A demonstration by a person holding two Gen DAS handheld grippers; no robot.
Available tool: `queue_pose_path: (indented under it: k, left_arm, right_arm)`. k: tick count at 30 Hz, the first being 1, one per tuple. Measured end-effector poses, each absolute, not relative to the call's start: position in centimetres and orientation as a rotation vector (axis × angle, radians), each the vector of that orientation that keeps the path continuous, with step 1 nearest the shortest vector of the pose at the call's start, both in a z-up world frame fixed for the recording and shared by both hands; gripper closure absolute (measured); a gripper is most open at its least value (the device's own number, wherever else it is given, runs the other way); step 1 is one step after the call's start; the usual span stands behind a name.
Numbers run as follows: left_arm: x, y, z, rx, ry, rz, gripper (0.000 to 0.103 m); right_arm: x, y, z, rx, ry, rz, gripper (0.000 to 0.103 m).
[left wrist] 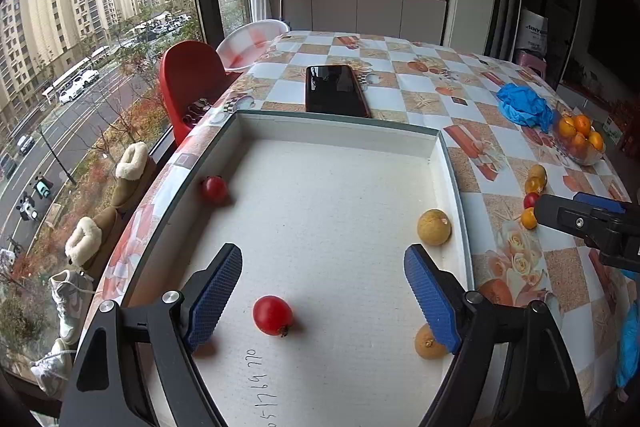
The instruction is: Organize fruits
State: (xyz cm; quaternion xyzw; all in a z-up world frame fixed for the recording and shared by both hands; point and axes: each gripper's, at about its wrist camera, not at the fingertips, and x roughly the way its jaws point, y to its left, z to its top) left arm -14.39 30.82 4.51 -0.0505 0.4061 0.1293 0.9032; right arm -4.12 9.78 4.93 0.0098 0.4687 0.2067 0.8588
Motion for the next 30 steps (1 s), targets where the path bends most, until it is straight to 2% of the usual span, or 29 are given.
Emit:
queue_pose_path:
  k: [14, 26, 29, 30]
  left_arm:
    - [-12.8, 21.9, 5.6, -0.006, 0.853, 0.093, 0.019]
    - [-12.4, 16.7, 2.8, 0.037, 0.922, 0.037, 0.019]
    - [-12.9, 16.8, 2.6, 0.034, 0.921, 0.039, 0.019]
    - [-13.0, 16.8, 2.5, 0.033, 0.921, 0.042, 0.019]
  right_arm:
    - [-1.9, 0.9, 2.2, 0.108, 1.062, 0.236, 0.0]
    - [1.3, 3.2, 2.6, 0.174, 1.037, 0.317, 0.0]
    - [2.6, 5.0, 2.7, 0.185, 1.028, 0.339, 0.003]
    - [3.0, 5.6, 2.6, 0.183, 1.026, 0.341, 0.007]
